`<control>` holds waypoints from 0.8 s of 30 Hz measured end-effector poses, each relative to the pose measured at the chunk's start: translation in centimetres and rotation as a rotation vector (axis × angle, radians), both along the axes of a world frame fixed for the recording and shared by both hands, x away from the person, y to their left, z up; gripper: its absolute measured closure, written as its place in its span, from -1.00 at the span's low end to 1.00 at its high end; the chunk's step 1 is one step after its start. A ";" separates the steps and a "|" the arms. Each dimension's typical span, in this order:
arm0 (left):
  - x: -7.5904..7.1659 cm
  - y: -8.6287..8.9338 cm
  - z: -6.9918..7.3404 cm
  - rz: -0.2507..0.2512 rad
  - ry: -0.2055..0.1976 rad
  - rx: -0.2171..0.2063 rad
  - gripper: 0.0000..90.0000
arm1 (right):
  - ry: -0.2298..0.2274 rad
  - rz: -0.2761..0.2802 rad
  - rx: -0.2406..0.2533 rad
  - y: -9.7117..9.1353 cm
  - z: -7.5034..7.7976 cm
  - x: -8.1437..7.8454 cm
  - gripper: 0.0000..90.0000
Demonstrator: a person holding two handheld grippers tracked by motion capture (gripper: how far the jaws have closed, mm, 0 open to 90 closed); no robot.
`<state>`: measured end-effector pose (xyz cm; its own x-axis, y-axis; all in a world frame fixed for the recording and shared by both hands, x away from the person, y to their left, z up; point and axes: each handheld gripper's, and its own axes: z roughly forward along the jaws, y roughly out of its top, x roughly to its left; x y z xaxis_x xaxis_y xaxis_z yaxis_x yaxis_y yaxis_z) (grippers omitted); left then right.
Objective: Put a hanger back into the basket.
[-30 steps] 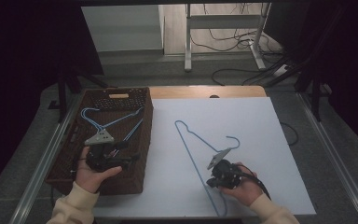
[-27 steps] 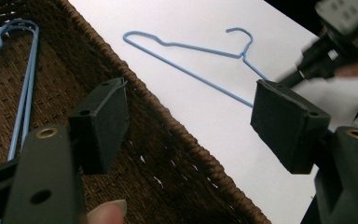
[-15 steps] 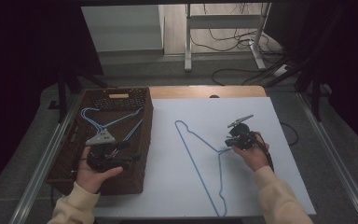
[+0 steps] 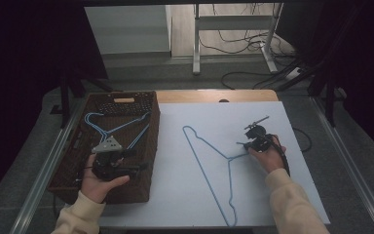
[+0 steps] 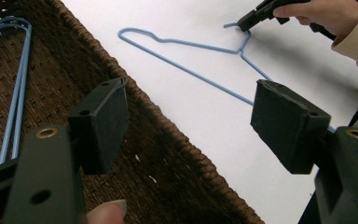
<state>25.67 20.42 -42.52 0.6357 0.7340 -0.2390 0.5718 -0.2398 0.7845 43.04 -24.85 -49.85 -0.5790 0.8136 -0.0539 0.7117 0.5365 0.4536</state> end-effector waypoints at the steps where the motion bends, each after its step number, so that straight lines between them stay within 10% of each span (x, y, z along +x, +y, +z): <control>1: 0.0 0.0 0.0 -0.001 0.000 0.001 -0.39 | 0.000 -0.006 0.001 -0.3 0.0 -0.1 0.99; 14: 0.0 0.0 0.1 -0.002 -0.003 -0.003 -0.39 | 0.046 -0.070 -0.062 -3.2 0.6 -3.8 1.00; 24: 0.0 0.0 0.2 -0.003 -0.007 -0.005 -0.39 | 0.102 -0.069 -0.007 -4.9 0.7 -7.0 0.99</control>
